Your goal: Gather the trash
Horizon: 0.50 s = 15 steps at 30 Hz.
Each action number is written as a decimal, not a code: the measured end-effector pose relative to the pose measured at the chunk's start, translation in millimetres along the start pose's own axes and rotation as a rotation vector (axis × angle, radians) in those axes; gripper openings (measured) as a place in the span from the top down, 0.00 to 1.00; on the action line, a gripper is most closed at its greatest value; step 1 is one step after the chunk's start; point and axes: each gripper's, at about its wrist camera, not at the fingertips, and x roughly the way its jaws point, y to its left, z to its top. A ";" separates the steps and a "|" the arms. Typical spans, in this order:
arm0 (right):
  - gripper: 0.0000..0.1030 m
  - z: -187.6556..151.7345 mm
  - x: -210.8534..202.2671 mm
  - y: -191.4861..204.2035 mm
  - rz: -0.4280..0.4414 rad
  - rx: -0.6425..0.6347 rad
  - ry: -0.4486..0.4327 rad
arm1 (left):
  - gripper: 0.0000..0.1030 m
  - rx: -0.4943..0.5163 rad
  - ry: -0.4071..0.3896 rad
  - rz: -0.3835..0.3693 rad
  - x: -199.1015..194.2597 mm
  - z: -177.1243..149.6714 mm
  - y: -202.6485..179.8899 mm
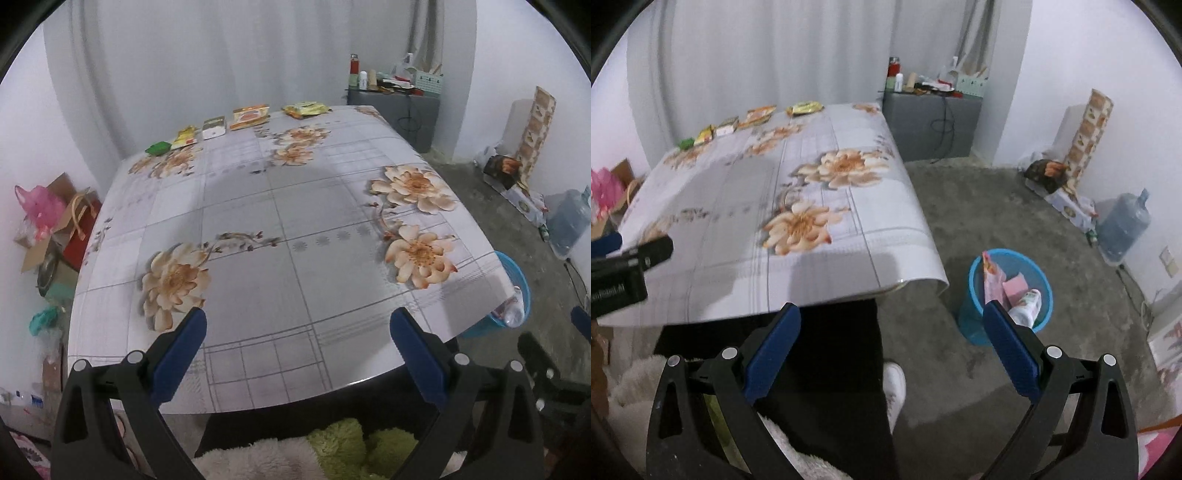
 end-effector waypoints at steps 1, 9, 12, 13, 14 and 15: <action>0.08 -0.3 0.7 0.0 -0.007 -0.005 0.006 | 0.05 0.002 0.001 0.003 -0.1 -0.3 -0.2; 0.08 -7.2 3.5 -2.0 -0.035 -0.005 0.023 | 0.05 0.006 0.020 0.033 5.1 5.1 1.9; 0.08 -7.3 4.0 -5.8 -0.051 -0.007 0.029 | 0.05 -0.003 0.019 0.043 5.9 6.5 3.7; 0.08 -6.9 3.7 -7.3 -0.057 -0.010 0.028 | 0.05 -0.003 0.018 0.045 5.7 6.8 3.5; 0.08 -6.5 3.4 -8.8 -0.063 -0.011 0.026 | 0.05 -0.002 0.017 0.047 5.9 7.5 3.1; 0.08 -6.0 2.8 -11.1 -0.071 -0.013 0.024 | 0.05 -0.001 0.016 0.047 5.9 7.9 2.9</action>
